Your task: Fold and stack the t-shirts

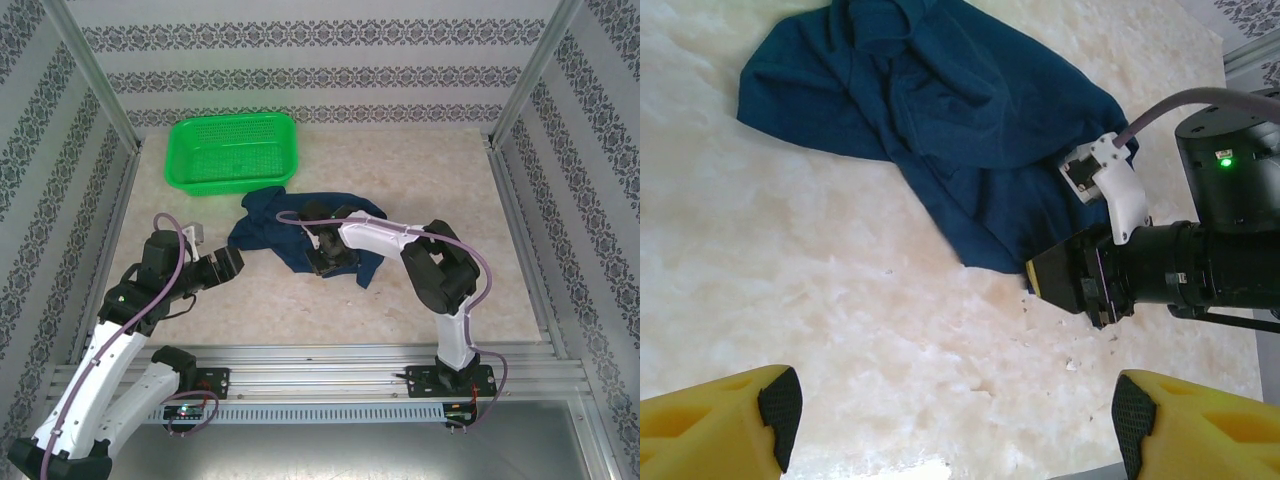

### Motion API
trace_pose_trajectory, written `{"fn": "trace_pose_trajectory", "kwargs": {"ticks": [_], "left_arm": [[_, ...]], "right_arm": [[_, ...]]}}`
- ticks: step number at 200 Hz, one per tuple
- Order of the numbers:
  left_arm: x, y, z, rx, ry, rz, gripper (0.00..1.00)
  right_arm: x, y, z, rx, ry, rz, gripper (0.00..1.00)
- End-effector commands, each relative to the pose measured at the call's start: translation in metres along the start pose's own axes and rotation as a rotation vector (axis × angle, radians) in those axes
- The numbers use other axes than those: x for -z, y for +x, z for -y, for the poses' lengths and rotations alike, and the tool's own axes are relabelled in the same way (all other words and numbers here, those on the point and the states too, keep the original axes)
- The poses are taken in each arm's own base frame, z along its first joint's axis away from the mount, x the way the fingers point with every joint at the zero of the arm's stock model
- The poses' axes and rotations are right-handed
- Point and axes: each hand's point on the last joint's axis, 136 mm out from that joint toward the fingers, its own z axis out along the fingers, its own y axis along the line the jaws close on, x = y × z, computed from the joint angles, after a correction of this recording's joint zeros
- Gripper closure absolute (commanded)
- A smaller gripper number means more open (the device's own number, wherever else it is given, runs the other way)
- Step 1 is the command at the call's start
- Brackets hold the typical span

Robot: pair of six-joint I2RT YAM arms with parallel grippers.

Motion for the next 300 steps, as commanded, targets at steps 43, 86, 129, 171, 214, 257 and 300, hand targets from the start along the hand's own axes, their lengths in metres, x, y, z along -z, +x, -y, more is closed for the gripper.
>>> {"fn": "trace_pose_trajectory", "kwargs": {"ticks": [43, 86, 129, 171, 214, 257, 300], "left_arm": [[0.0, 0.009, 0.004, -0.022, 0.015, -0.024, 0.18], [0.0, 0.01, 0.005, -0.043, 0.017, -0.028, 0.18], [-0.01, 0.022, 0.002, -0.037, 0.031, -0.056, 0.18], [-0.019, 0.039, -0.004, -0.019, 0.041, -0.105, 0.19], [-0.04, 0.087, -0.004, -0.014, 0.061, -0.262, 0.19], [-0.083, 0.128, -0.01, 0.013, 0.005, -0.393, 0.22], [-0.131, 0.128, -0.009, -0.027, -0.094, -0.409, 0.33]], "right_arm": [[0.126, 0.015, -0.064, -0.031, -0.315, -0.025, 1.0], [0.158, 0.047, -0.112, -0.008, -0.537, -0.195, 1.0], [0.071, 0.02, -0.112, -0.02, -0.457, -0.325, 1.0], [0.058, -0.057, -0.149, -0.076, -0.607, -0.247, 0.63], [0.12, -0.052, -0.094, -0.111, -0.558, -0.094, 0.33], [0.14, 0.014, 0.003, -0.27, -0.486, -0.008, 0.16], [0.139, 0.06, 0.037, -0.374, -0.504, 0.074, 0.14]]}}
